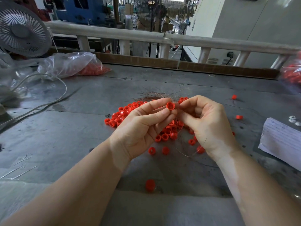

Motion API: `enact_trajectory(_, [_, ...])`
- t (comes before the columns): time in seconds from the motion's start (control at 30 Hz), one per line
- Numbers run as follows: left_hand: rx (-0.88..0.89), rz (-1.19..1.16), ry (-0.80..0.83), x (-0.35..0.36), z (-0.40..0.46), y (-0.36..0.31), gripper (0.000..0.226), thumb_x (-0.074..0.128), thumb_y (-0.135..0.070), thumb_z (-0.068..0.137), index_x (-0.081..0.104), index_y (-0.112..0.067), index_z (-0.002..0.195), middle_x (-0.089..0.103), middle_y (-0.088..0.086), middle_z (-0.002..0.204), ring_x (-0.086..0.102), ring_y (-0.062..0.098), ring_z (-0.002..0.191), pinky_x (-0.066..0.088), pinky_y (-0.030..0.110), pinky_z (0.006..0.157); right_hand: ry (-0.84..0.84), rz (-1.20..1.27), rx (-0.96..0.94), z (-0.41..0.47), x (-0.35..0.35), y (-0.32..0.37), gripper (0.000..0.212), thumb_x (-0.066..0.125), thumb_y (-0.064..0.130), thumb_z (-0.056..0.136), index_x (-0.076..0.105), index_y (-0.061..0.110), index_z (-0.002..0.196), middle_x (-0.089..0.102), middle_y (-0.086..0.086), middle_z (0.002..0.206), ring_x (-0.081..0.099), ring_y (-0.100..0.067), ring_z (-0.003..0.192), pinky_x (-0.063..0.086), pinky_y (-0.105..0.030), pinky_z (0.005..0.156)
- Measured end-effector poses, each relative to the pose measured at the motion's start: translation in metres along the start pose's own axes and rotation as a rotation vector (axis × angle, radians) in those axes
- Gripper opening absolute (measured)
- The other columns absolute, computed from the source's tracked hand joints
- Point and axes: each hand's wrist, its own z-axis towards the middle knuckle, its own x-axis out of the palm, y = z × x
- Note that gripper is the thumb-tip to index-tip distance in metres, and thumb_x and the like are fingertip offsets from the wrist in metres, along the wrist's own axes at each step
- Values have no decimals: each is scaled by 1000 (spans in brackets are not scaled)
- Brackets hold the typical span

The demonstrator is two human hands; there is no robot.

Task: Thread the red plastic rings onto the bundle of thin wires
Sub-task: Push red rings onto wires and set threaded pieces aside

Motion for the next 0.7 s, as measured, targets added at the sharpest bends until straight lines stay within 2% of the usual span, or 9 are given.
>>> enact_trajectory(0.1, [1,4,19,0,-1,0,22,60,3,64,76,-10,72,72,10,80,71,14,72,56,17,62,12,55,57,-1,-1,-1,22,75,28,63,61,16,76,65,6,58,52,3,48,38,-8,48])
enact_trajectory(0.27, [3,-4,16,0,0,-1,21,60,3,64,75,-8,73,70,9,75,70,13,69,56,18,61,80,130,155,-1,1,-4,28,72,37,56,62,18,74,66,3,60,56,-2,52,42,-11,49])
enact_trajectory(0.43, [18,6,-11,0,1,0,19,60,2,64,75,-8,71,70,7,72,69,12,67,55,17,60,122,138,172,-1,1,-6,16,70,33,61,65,19,68,64,6,56,53,0,47,38,-11,42])
enact_trajectory(0.53, [25,16,-31,0,2,0,19,60,1,63,76,-7,70,70,7,72,70,11,67,55,16,59,112,115,145,-1,1,-8,14,72,29,65,66,19,71,64,7,59,55,1,53,40,-10,47])
enact_trajectory(0.6, [24,23,-50,0,2,1,18,60,1,63,76,-7,70,71,7,72,70,11,67,55,16,59,74,116,105,0,-2,-8,7,73,16,75,66,18,75,66,9,63,56,3,56,40,-8,51])
enact_trajectory(0.7, [20,47,-72,-1,3,1,18,61,1,63,75,-7,70,71,7,71,70,12,66,55,16,59,43,98,16,1,-4,-6,16,69,4,80,68,20,80,66,10,68,55,3,56,40,-8,52])
